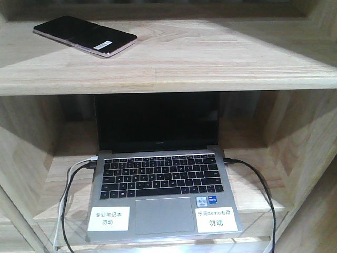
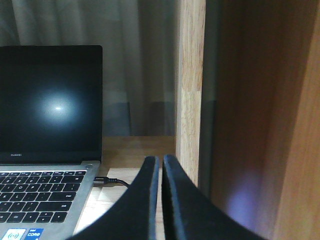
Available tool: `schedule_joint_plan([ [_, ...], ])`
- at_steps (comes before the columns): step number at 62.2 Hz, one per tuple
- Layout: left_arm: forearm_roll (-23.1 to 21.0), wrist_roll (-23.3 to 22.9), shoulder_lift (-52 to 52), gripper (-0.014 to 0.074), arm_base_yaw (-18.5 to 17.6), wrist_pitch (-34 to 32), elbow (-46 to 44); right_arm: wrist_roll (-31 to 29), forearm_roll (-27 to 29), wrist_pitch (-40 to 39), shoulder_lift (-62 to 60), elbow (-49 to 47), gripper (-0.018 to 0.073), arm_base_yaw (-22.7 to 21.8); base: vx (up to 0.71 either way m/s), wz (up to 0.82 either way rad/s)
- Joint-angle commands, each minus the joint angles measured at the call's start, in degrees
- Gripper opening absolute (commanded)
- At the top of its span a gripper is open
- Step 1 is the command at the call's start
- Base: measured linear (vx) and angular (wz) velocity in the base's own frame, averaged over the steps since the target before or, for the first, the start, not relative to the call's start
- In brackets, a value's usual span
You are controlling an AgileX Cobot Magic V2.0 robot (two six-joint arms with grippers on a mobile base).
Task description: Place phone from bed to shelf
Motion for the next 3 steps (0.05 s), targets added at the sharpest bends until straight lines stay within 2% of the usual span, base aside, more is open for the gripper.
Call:
schedule_joint_plan([
  [1,-0.56,-0.50,-0.42,0.0001,0.19,-4.12,-1.43,0.13,-0.65,-4.57,-0.53,0.61,-0.0005,-0.36,0.00,0.00],
  [3,-0.56,-0.50,-0.42,0.0001,0.19,-4.12,-1.43,0.13,-0.65,-4.57,-0.53,0.61,-0.0005,-0.36,0.00,0.00],
])
